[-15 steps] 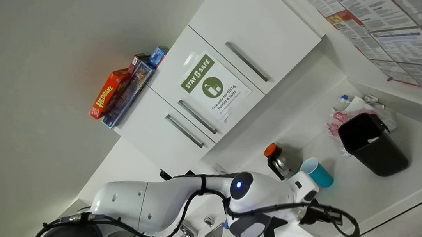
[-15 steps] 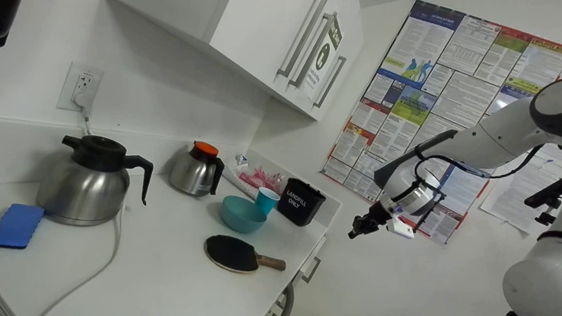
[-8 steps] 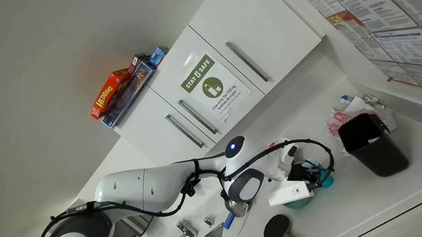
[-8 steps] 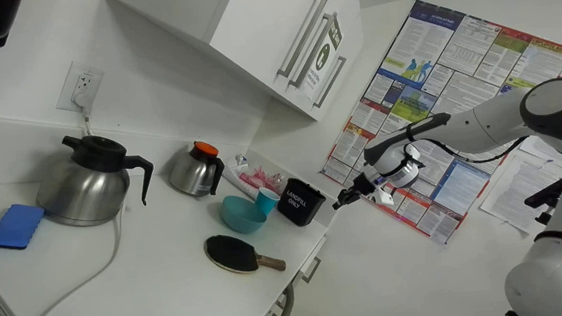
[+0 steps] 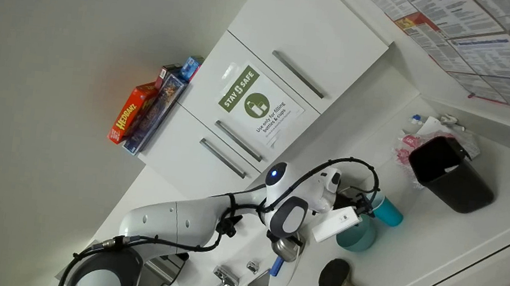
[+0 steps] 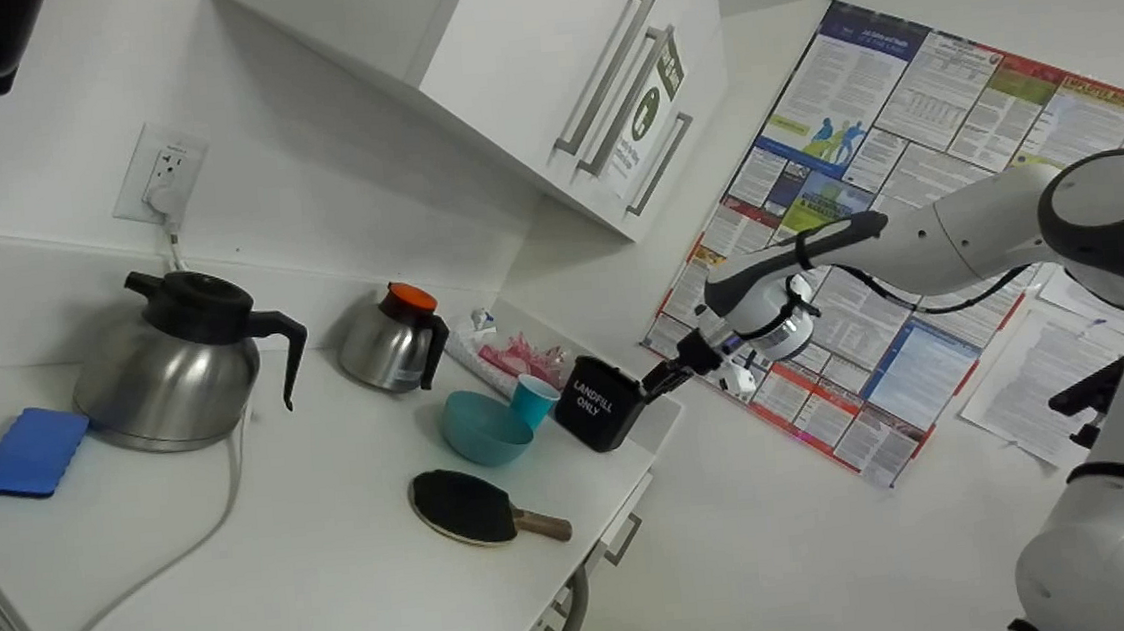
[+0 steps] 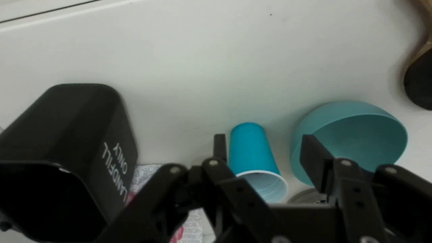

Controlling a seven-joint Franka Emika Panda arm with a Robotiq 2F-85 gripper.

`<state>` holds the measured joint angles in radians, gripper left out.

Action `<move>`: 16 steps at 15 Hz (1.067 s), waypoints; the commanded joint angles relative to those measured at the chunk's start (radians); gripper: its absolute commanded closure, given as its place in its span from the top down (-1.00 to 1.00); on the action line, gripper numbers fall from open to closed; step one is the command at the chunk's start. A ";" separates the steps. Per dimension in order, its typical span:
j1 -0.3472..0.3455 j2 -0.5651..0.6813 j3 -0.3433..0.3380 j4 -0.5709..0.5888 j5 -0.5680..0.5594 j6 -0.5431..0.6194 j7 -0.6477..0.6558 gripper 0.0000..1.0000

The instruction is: Put the white object in the open drawer and close the drawer, pour the contents of the blue cup into the blue bowl

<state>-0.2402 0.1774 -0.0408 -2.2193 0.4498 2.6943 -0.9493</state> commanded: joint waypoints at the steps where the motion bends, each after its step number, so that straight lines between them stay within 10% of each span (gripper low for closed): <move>1: 0.006 0.015 0.022 0.037 -0.058 -0.072 -0.076 0.86; 16: 0.034 0.168 0.065 0.197 -0.142 -0.048 -0.064 1.00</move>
<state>-0.2145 0.2559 0.0058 -2.1360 0.3278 2.6394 -1.0182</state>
